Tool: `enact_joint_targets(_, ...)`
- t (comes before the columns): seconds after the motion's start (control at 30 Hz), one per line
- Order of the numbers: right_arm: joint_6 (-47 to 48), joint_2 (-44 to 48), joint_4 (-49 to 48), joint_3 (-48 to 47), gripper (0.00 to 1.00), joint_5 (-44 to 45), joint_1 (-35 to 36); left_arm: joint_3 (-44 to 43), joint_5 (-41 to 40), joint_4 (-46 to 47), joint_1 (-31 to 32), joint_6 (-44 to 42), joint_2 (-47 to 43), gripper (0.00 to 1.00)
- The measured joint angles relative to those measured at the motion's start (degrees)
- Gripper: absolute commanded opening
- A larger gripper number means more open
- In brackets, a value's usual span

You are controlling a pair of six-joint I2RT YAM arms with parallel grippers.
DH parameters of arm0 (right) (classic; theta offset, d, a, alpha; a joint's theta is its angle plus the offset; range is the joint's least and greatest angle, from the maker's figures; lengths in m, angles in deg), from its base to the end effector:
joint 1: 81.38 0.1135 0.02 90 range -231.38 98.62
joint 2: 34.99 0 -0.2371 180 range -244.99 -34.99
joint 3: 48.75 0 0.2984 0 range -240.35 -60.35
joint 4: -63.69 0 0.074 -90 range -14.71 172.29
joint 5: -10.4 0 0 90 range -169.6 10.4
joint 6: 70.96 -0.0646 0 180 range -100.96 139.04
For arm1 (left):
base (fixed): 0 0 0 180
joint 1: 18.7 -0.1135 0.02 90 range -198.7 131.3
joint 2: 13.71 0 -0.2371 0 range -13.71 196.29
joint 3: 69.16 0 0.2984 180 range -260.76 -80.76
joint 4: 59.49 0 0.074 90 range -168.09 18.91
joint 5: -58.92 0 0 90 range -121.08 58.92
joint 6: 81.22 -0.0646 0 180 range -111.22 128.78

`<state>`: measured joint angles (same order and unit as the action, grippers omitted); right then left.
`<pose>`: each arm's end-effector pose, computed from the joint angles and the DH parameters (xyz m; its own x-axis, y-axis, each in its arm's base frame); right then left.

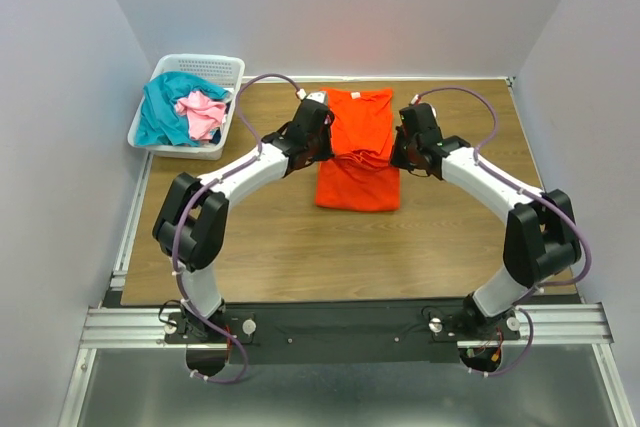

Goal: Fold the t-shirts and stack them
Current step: Fold the tshirt

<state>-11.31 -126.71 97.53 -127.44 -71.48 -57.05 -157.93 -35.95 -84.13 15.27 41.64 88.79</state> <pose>0.3793 0.1615 0.1825 -0.7355 0.2164 -0.6420 0.0600 0.9647 0.2565 0.3926 -0.2579 0.1883 -0.7046 -0.1772 -0.6872 0.1420 0.9136 -0.3811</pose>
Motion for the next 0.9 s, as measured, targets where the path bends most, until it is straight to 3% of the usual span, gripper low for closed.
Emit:
enact_joint_targets(0.73,0.9,-15.6,-4.2,-7.5,0.02,-5.0,-4.5,-7.0,3.2,-0.4,-4.7,-2.2,12.1,0.00)
enact_joint_targets(0.8,0.9,-16.3,-4.3,-7.8,0.06,-5.2,-4.5,-7.5,3.4,-0.4,-4.8,-2.3,12.9,0.05)
enact_joint_targets(0.83,0.9,-16.5,-4.4,-8.0,0.08,-5.2,-4.6,-7.6,3.6,-0.4,-4.8,-2.3,13.2,0.17)
enact_joint_targets(0.9,0.9,-17.5,-4.4,-8.6,0.14,-5.5,-4.8,-7.6,4.3,-0.4,-5.0,-2.2,13.7,0.23)
